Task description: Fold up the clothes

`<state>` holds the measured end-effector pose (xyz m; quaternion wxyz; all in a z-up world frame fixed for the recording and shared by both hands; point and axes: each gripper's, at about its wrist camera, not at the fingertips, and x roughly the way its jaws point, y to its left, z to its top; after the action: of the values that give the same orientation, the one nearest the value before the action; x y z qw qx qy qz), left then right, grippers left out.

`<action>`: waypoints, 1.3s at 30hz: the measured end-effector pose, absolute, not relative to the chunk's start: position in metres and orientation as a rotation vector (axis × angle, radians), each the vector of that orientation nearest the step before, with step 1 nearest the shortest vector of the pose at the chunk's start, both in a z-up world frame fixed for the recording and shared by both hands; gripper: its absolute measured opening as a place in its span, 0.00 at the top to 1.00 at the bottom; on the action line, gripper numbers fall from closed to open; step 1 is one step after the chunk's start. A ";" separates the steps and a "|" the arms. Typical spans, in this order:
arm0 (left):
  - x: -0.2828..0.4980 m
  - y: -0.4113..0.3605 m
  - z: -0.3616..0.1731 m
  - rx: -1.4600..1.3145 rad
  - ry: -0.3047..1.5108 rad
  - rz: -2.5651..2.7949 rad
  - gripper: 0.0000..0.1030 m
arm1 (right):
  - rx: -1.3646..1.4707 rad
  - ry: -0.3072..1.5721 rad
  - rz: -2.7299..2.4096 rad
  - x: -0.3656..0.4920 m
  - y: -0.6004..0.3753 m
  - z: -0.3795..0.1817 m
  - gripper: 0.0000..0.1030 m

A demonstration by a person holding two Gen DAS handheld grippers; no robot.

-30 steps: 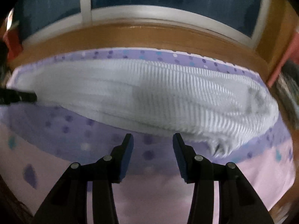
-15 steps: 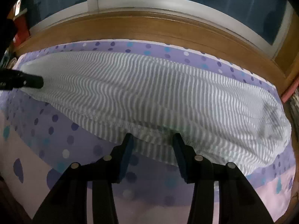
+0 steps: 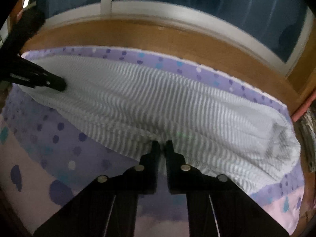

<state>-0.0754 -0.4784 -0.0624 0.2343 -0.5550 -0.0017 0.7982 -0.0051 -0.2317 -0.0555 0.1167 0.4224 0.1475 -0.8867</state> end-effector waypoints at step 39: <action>-0.031 -0.376 -0.045 -1.374 0.295 1.888 0.81 | 1.291 -0.131 -2.798 0.035 -0.185 -0.050 0.76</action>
<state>-0.0314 -0.3758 -0.0454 0.3841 -0.5390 0.1156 0.7407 0.0352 -0.1852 -0.0501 0.0289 0.4184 -0.0426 -0.9068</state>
